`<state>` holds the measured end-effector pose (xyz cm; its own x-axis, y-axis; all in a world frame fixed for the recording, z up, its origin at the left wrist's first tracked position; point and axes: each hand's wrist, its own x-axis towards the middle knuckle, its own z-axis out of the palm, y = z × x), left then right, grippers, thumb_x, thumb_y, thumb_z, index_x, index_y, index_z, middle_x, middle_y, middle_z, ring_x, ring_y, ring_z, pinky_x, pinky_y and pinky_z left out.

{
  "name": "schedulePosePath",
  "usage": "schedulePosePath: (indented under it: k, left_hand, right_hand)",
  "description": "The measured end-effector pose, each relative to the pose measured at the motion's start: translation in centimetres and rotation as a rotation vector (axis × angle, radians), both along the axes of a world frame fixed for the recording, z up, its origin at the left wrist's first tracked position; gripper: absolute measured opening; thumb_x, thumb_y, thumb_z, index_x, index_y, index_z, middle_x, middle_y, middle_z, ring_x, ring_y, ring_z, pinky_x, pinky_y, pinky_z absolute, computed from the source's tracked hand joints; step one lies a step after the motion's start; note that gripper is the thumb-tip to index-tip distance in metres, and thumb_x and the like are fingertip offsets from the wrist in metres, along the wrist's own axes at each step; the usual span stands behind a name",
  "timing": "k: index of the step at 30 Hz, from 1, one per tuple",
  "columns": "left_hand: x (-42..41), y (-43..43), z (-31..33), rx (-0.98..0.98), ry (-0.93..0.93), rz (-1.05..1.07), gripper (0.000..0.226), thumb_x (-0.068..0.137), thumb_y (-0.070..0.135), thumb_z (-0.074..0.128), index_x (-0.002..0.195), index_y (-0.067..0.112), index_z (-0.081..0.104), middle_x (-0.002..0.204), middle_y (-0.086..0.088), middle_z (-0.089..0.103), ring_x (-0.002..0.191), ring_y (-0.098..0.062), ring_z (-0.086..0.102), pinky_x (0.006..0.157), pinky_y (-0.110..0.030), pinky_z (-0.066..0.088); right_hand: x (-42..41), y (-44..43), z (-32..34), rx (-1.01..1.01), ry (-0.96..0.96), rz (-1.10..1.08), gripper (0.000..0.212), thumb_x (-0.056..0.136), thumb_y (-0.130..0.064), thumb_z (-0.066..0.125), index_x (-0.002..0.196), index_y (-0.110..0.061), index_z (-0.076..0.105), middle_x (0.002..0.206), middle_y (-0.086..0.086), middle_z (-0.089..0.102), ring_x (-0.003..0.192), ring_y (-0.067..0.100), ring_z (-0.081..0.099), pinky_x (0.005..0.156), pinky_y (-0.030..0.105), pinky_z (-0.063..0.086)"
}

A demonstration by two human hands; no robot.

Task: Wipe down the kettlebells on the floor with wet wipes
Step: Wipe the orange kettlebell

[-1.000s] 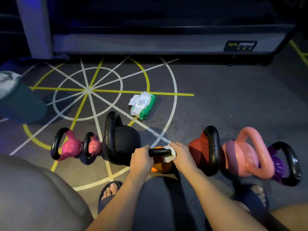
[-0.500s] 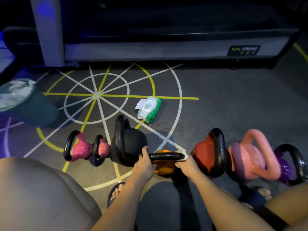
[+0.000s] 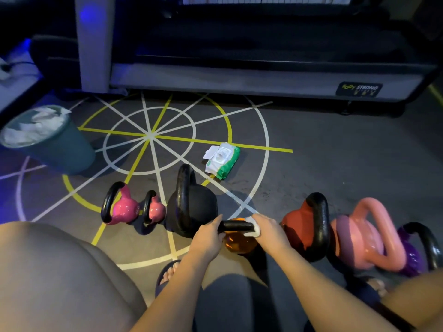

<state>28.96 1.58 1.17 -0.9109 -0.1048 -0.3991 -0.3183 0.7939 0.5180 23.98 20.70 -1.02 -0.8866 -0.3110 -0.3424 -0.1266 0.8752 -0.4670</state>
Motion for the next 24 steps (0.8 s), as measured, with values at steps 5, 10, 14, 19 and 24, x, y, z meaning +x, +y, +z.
schedulePosePath:
  k: [5,10,14,19,24]
  left_hand:
    - [-0.3,0.0,0.4,0.000,-0.012,0.001,0.057,0.103,0.019,0.053,0.156,0.028,0.034,0.134,-0.004,0.062,0.118,-0.018,0.061,0.103,-0.033,0.047]
    - [0.0,0.1,0.6,0.007,0.000,0.027,0.058,0.102,0.014,0.052,0.156,0.026,0.035,0.142,-0.002,0.060,0.124,-0.018,0.060,0.105,-0.032,0.047]
    - [0.7,-0.3,0.8,0.060,-0.035,0.080,0.052,0.103,0.015,0.050,0.153,0.024,0.039,0.130,-0.002,0.064,0.116,-0.017,0.062,0.100,-0.030,0.049]
    - [0.3,-0.4,1.3,0.083,-0.042,0.039,0.032,0.103,0.018,0.051,0.135,0.022,0.053,0.097,0.007,0.060,0.086,-0.005,0.057,0.079,-0.021,0.046]
    - [0.6,-0.2,1.2,0.052,-0.026,0.043,0.033,0.102,0.015,0.049,0.134,0.023,0.055,0.105,0.003,0.066,0.090,-0.009,0.061,0.082,-0.025,0.048]
  right_hand:
    - [-0.2,0.7,-0.2,0.006,0.005,-0.078,0.027,0.085,-0.052,0.063,0.102,-0.030,0.064,0.096,-0.002,0.070,0.094,0.024,0.066,0.078,0.032,0.051]
    - [-0.1,-5.6,1.4,0.269,0.186,0.212,0.044,0.086,-0.059,0.061,0.117,-0.028,0.057,0.111,-0.002,0.066,0.106,0.022,0.063,0.081,0.037,0.054]
    - [-0.6,-3.2,1.6,0.247,0.119,0.229,0.033,0.086,-0.053,0.060,0.108,-0.029,0.056,0.107,-0.005,0.065,0.103,0.022,0.063,0.081,0.036,0.051]
    - [-0.6,-0.6,0.5,0.115,0.091,0.012,0.022,0.079,-0.050,0.049,0.088,-0.033,0.059,0.091,-0.007,0.061,0.097,0.021,0.062,0.073,0.030,0.045]
    - [-0.7,-5.2,1.7,0.303,0.053,0.178,0.026,0.087,-0.047,0.058,0.108,-0.032,0.061,0.096,0.000,0.065,0.091,0.024,0.063,0.075,0.036,0.054]
